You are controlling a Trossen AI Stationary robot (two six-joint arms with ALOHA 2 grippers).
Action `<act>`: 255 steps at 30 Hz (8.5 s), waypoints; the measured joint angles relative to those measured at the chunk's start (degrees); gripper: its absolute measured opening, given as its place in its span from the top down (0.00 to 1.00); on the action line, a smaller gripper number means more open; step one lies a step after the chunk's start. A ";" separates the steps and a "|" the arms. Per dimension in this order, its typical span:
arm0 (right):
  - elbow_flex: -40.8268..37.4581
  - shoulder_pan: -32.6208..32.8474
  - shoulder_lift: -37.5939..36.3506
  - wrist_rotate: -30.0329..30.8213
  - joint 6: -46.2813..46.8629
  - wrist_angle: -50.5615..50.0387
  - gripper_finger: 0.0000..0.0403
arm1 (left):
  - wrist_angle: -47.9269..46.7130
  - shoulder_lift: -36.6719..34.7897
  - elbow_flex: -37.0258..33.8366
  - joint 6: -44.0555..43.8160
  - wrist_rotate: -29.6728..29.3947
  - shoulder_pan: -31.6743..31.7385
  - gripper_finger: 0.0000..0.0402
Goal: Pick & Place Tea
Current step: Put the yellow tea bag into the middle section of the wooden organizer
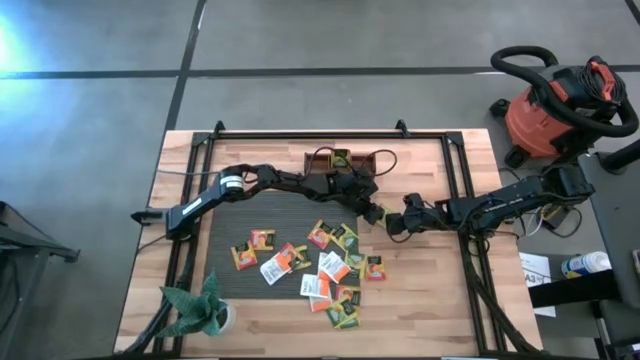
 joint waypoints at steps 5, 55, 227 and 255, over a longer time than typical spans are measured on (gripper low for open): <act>0.00 0.00 0.00 -0.17 -0.04 0.02 0.68 | -0.61 0.00 0.00 1.34 -0.36 0.01 0.90; 3.26 -2.27 -11.61 5.54 -20.41 -0.77 0.68 | -54.48 -10.38 15.18 77.74 -28.56 12.17 1.00; 18.82 -3.38 8.87 4.19 -25.68 -5.63 0.82 | -28.02 -25.55 -8.80 54.82 -22.33 1.99 1.00; 15.63 -8.37 -0.74 2.59 -23.81 -13.73 0.82 | -38.10 -13.85 5.14 82.83 -23.19 12.79 1.00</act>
